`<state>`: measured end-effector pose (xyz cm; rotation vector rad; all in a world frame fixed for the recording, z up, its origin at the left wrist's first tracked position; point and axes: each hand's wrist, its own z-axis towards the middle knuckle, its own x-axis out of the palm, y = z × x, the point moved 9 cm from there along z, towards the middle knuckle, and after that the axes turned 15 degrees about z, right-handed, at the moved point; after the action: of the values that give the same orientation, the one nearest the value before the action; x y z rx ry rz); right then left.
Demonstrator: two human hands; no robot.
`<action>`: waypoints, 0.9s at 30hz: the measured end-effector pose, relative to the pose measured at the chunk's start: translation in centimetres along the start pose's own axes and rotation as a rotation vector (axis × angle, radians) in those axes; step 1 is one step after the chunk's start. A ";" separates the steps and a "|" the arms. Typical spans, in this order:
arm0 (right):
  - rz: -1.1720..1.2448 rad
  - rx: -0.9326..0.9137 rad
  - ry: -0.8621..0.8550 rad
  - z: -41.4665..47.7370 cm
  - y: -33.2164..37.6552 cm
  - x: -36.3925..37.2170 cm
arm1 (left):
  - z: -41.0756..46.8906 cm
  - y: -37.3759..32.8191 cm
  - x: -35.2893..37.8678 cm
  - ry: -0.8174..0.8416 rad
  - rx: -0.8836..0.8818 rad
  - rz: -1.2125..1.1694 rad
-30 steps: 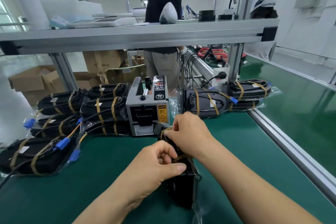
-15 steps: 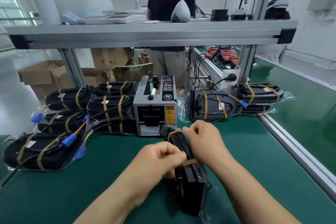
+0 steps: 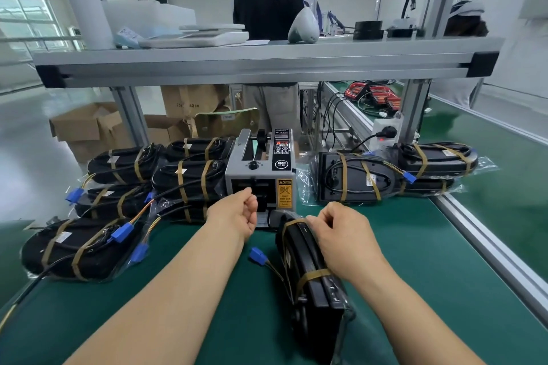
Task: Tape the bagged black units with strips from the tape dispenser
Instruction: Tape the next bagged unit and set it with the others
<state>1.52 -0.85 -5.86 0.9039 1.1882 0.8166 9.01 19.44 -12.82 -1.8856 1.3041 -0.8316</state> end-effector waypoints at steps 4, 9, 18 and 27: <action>0.008 0.007 -0.007 0.1 -0.2 -0.1 | 0.3 -0.2 0.6 -0.064 0.010 -0.058; 0.032 0.014 -0.013 0.1 -0.6 -0.4 | -1.8 -0.8 0.0 -0.204 0.173 -0.092; 0.147 0.031 0.011 0.3 -1.0 0.3 | -9.7 -0.8 4.5 0.419 0.518 0.819; 0.121 0.029 0.019 0.4 -0.7 0.7 | -8.7 -1.6 5.0 0.380 0.547 0.985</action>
<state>2.03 -0.60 -6.73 1.0016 1.1732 0.9083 4.22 13.57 -6.07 -0.5308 1.7468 -0.8699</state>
